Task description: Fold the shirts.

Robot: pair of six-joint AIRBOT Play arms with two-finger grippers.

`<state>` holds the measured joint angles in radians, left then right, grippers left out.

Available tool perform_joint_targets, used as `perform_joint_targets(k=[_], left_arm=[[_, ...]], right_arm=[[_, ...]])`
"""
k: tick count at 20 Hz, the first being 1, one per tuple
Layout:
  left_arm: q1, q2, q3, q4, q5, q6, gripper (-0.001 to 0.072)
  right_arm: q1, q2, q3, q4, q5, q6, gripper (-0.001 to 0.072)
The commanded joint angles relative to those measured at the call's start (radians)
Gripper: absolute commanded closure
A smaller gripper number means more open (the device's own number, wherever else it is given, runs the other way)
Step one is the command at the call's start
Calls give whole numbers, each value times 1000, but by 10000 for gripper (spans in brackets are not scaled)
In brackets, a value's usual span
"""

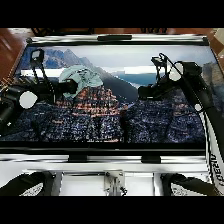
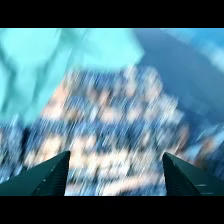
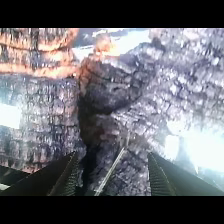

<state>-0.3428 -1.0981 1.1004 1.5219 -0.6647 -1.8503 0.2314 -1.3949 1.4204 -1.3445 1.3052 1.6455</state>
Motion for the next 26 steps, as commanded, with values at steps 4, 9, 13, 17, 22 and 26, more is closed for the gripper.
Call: perform_joint_targets(k=[4, 9, 13, 17, 22, 26], left_arm=[[124, -147, 121, 7, 64, -2, 204], [275, -578, 545, 3, -236, 77, 101], [296, -832, 773, -27, -436, 55, 103], [293, -904, 796, -167, -340, 55, 105], [292, -906, 807, -238, -360, 58, 677], [267, -744, 912, -243, -392, 149, 678]], right_arm=[[1, 0, 0, 3, -35, -7, 168], [1, 0, 0, 5, -46, -3, 168], [1, 0, 0, 50, -45, -3, 167], [1, 0, 0, 97, -45, -3, 167], [0, 0, 0, 200, -43, -6, 168], [0, 24, 74, 179, 83, -120, 168]])
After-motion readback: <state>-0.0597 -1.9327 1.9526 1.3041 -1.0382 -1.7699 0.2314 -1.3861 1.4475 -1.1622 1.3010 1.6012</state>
